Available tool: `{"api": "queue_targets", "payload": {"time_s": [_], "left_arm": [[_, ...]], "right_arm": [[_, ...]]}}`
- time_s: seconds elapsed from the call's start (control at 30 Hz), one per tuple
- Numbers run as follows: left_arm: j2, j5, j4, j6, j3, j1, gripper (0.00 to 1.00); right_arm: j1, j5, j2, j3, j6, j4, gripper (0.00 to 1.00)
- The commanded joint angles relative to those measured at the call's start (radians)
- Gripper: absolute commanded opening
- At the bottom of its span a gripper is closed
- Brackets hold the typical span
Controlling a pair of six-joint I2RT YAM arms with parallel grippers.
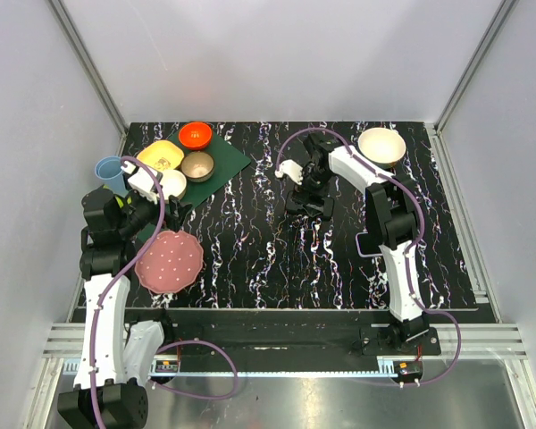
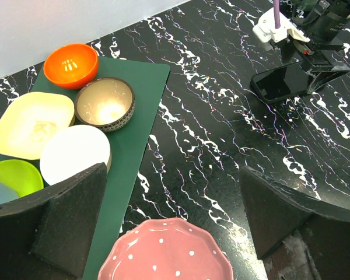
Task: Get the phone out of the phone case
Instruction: Pick up the phone at the center of the board.
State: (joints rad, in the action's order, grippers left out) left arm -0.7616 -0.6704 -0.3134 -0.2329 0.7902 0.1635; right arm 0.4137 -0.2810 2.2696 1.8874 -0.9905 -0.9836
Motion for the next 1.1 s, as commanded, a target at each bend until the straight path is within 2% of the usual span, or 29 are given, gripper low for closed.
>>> {"api": "queue_targets", "payload": {"time_s": [0.0, 0.27, 0.73, 1.07], "left_arm": [[-0.002, -0.023, 0.027, -0.013, -0.003, 0.004, 0.99], [-0.002, -0.021, 0.027, -0.014, -0.003, 0.007, 0.99], [0.002, -0.02, 0.027, -0.016, -0.005, 0.007, 0.99], [0.001, -0.02, 0.027, -0.016, -0.005, 0.007, 0.99]], "right_arm": [[0.008, 0.011, -0.001, 0.021, -0.005, 0.045, 1.0], [0.01, 0.051, 0.001, 0.003, -0.01, 0.089, 1.0], [0.01, -0.037, 0.013, 0.03, -0.025, -0.023, 1.0], [0.023, 0.057, 0.041, 0.021, 0.018, 0.077, 1.0]]}}
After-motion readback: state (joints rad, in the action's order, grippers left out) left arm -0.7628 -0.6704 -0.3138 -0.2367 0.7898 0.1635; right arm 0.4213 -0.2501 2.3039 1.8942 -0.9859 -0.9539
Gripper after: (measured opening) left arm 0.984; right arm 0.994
